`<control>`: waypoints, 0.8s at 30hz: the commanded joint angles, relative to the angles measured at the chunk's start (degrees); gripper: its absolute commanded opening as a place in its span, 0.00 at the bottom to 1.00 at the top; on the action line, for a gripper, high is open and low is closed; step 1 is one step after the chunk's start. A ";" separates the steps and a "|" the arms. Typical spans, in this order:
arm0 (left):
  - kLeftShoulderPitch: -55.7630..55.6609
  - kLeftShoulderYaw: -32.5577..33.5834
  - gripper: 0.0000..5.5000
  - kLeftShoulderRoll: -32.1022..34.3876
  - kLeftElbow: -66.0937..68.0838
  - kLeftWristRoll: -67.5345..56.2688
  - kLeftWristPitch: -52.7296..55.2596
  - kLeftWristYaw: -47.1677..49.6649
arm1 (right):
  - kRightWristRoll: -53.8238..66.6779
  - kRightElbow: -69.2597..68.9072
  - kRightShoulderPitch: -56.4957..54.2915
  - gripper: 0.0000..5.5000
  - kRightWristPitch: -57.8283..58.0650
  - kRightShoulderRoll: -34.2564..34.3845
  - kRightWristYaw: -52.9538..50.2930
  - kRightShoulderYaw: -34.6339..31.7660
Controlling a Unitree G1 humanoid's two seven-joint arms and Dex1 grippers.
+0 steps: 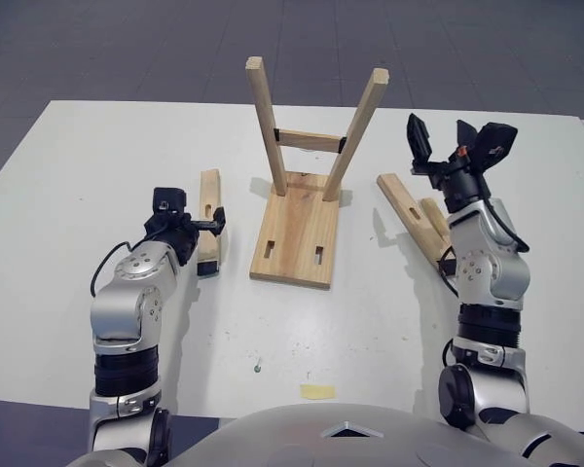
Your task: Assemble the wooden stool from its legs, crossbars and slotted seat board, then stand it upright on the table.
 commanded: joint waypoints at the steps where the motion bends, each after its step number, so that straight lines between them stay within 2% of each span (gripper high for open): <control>1: -1.74 1.17 0.98 -0.13 -0.50 0.01 -0.88 -0.57 | -2.07 5.95 0.60 0.98 3.39 -9.04 4.67 -1.25; 6: -3.55 6.70 0.98 -0.53 -4.15 -2.44 -6.45 -1.68 | -7.67 13.28 3.05 0.98 3.23 -18.21 10.72 1.06; 9: -4.08 8.68 0.98 0.74 -5.08 -2.59 -7.10 -2.05 | -10.32 15.21 5.29 0.98 3.96 -20.74 14.21 3.79; 17: -3.78 8.99 0.98 1.09 -4.27 -2.01 -7.25 -2.05 | -14.59 10.59 11.00 0.98 8.21 -21.30 15.66 9.05; 24: -3.31 8.31 0.98 0.61 -4.38 -1.47 -7.64 -1.61 | -15.30 10.53 11.31 0.98 13.46 -21.26 14.27 8.84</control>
